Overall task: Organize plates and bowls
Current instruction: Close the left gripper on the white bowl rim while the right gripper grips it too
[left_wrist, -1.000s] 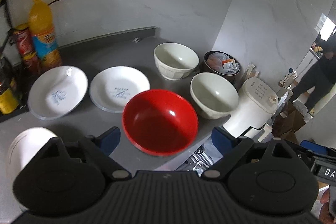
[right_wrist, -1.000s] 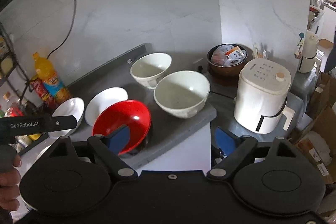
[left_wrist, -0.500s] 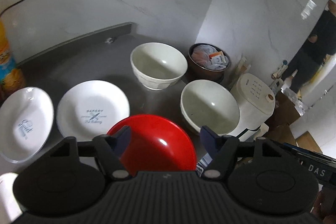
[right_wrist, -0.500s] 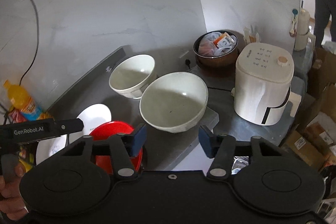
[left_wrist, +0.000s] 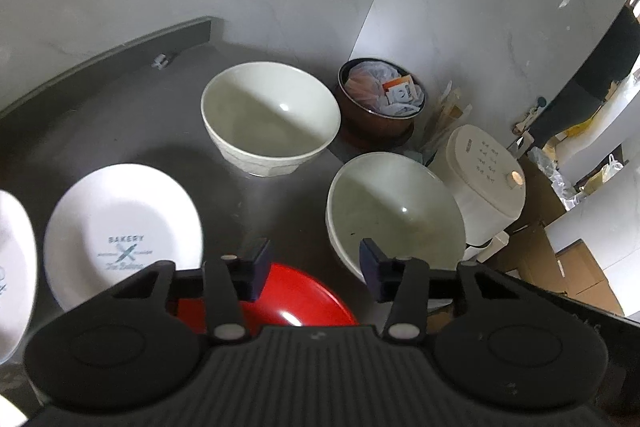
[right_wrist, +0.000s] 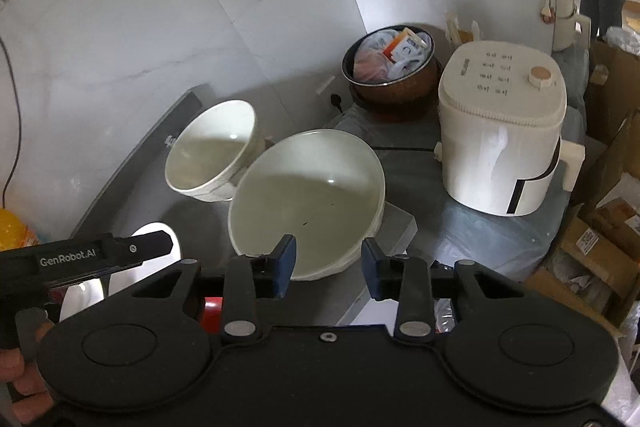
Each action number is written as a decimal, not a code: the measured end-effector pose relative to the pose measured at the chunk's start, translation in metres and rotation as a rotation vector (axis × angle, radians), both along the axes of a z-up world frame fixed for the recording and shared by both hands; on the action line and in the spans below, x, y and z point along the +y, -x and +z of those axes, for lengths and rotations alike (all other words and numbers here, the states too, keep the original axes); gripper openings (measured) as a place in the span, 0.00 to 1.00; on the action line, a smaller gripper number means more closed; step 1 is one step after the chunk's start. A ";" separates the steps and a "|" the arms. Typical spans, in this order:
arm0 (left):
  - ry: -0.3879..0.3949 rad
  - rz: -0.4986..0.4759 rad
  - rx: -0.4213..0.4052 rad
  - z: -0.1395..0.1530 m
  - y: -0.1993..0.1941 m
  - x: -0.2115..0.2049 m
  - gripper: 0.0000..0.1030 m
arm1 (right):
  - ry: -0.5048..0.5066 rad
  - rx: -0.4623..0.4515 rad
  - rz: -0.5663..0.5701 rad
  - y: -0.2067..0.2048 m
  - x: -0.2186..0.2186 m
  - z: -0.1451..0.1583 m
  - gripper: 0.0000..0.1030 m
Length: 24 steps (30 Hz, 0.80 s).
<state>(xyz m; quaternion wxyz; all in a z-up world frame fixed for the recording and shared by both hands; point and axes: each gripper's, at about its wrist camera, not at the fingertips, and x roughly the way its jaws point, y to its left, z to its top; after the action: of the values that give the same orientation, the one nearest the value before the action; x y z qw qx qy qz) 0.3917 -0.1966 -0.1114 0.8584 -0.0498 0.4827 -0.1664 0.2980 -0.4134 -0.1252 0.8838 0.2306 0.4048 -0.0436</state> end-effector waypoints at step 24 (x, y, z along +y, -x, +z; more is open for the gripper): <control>0.019 0.055 0.176 -0.071 -0.063 -0.042 0.12 | -0.046 0.111 -0.005 -0.059 -0.025 -0.064 0.20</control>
<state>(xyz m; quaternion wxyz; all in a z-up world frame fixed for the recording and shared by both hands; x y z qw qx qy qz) 0.4548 -0.2388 -0.1825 0.8163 -0.0854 0.5533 -0.1423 0.3568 -0.4386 -0.1894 0.8543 0.2492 0.4535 -0.0492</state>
